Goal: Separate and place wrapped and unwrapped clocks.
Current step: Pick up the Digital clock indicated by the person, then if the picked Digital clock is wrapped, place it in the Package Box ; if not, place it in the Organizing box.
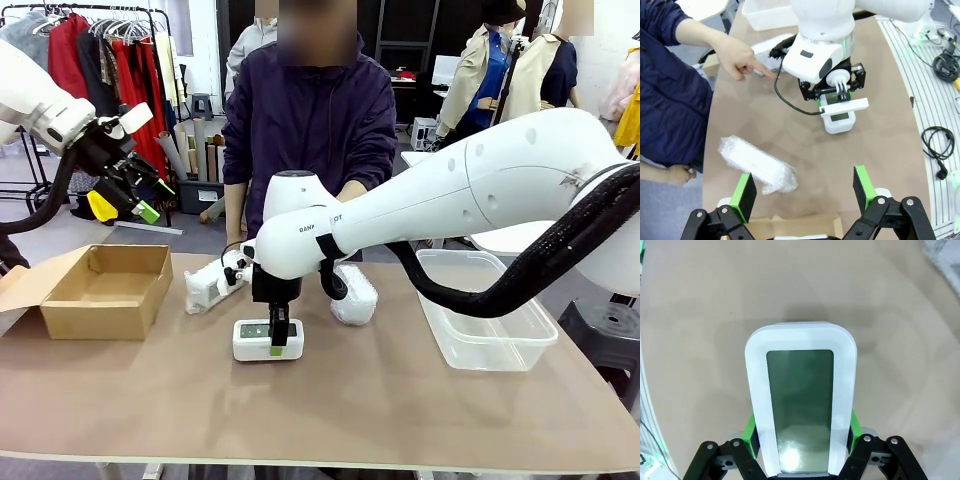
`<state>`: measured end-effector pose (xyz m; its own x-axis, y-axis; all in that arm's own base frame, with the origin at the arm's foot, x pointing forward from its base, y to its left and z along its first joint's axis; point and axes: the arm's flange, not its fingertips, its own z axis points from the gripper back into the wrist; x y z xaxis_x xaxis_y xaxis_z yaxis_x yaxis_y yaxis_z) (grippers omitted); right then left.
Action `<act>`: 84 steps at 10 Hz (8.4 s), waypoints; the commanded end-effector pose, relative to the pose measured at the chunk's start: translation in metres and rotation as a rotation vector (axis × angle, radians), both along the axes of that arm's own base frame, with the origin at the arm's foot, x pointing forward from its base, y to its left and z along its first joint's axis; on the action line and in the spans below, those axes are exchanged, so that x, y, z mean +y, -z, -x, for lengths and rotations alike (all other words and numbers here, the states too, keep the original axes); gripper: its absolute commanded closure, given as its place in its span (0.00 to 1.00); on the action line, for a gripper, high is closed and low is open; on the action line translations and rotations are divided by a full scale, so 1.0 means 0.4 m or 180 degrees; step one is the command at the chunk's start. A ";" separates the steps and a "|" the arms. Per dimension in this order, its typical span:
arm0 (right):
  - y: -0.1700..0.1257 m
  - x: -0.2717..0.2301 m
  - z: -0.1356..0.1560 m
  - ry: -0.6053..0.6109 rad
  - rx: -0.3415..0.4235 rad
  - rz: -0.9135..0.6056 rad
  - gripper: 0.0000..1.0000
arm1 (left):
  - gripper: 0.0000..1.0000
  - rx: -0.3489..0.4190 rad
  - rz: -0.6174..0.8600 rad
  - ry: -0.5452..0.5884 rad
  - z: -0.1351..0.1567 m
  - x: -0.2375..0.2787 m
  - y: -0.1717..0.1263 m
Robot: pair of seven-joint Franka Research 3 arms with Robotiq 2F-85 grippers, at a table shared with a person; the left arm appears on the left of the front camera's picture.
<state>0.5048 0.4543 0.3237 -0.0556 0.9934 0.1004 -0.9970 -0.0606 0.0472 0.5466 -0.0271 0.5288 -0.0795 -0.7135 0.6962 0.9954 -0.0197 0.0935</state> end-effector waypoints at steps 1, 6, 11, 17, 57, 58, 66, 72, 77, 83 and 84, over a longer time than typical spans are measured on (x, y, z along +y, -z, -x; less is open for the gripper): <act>-0.085 -0.031 0.035 -0.0063 -0.0056 -0.0124 1.00 | 0.00 -0.0017 -0.0009 -0.0013 0.001 0.000 -0.002; -0.366 -0.076 0.086 -0.0086 0.0000 -0.0083 1.00 | 0.00 -0.0017 -0.0009 -0.0013 0.001 0.000 -0.002; -0.570 -0.118 0.147 -0.0077 -0.0413 -0.0142 1.00 | 0.00 -0.0017 -0.0009 -0.0013 0.001 0.000 -0.002; -0.605 -0.121 0.149 0.0010 -0.0458 -0.0132 1.00 | 0.00 -0.0017 -0.0009 -0.0013 0.001 0.000 -0.002; -0.642 -0.992 0.112 0.3555 -0.0235 -0.0510 1.00 | 0.00 -0.0017 -0.0009 -0.0013 0.001 0.000 -0.002; -0.642 -0.992 0.112 0.3555 -0.0235 -0.0510 1.00 | 0.00 -0.0017 -0.0009 -0.0013 0.001 0.000 -0.002; -0.519 -1.041 -0.025 0.4297 -0.0063 -0.0511 1.00 | 0.00 -0.0017 -0.0009 -0.0013 0.001 0.000 -0.002; -0.304 -1.089 -0.149 0.4743 -0.0014 -0.0282 1.00 | 0.00 -0.0017 -0.0009 -0.0013 0.001 0.000 -0.002; -0.148 -1.110 -0.181 0.4889 0.0188 -0.0142 1.00 | 0.00 -0.0017 -0.0009 -0.0013 0.001 0.000 -0.002; -0.036 -1.105 -0.167 0.4927 0.0293 0.0149 1.00 | 0.00 -0.0017 -0.0009 -0.0013 0.001 0.000 -0.002; -0.026 -1.105 -0.167 0.4920 0.0295 0.0154 1.00 | 0.00 -0.0017 -0.0009 -0.0013 0.001 0.000 -0.002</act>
